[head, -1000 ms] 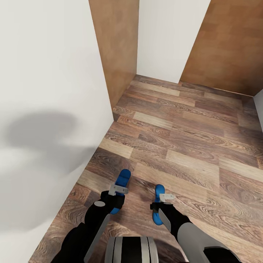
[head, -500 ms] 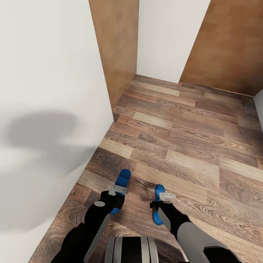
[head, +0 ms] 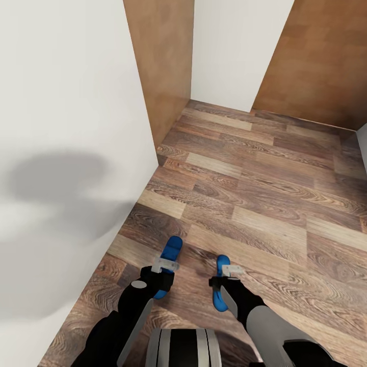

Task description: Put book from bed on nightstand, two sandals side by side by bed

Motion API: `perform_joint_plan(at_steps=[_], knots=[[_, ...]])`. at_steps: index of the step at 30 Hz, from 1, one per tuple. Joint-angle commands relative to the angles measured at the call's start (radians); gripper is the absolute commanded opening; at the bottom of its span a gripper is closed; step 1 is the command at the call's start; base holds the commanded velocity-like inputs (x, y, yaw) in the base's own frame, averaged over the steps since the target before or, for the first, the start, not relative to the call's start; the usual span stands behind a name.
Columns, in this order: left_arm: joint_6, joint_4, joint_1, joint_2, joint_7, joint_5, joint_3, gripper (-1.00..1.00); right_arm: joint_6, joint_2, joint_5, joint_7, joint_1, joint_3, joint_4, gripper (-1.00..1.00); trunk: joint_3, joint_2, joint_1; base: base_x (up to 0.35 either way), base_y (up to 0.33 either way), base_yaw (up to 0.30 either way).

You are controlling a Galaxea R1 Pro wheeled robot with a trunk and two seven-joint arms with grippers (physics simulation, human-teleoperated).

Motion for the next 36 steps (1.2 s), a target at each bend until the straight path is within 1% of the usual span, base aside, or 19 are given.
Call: perform_joint_plan(at_steps=[1,5,9,16,21,32,36], knots=[[0.004,-0.001,-0.001,0.000,0.009,0.009,-0.001,-1.00,0.006,0.000,-0.001,-0.003,-0.001,-0.002,-0.002,1.00,-0.001,0.000,0.000,0.000,0.000,0.000],[0.003,-0.001,-0.001,0.000,0.009,0.009,-0.001,-1.00,0.006,0.000,-0.001,-0.003,-0.003,-0.002,-0.002,1.00,-0.001,0.000,0.000,0.000,0.000,0.000],[0.003,-0.001,0.000,0.000,0.009,0.009,-0.001,-1.00,0.006,0.000,-0.001,-0.003,-0.005,-0.002,-0.002,1.00,-0.016,-0.001,0.002,0.000,0.000,0.000],[0.003,-0.001,0.000,0.001,0.009,0.009,-0.001,-1.00,0.006,0.001,-0.001,-0.003,-0.006,-0.002,-0.002,1.00,-0.016,-0.001,0.002,0.000,0.000,0.000],[0.003,-0.001,0.000,0.001,0.009,0.009,-0.001,-1.00,0.006,0.001,-0.001,-0.003,-0.006,-0.002,-0.002,1.00,-0.035,-0.002,0.004,0.000,0.000,0.000],[0.003,-0.001,-0.001,0.001,0.009,0.009,-0.001,-1.00,0.006,0.001,-0.001,-0.003,-0.006,-0.002,-0.002,1.00,-0.035,-0.002,0.004,0.000,0.000,0.000],[0.003,-0.001,-0.001,0.001,0.010,0.009,-0.001,-1.00,0.006,0.001,-0.001,-0.003,-0.006,-0.002,-0.002,1.00,-0.051,-0.003,0.006,0.000,0.000,0.000]])
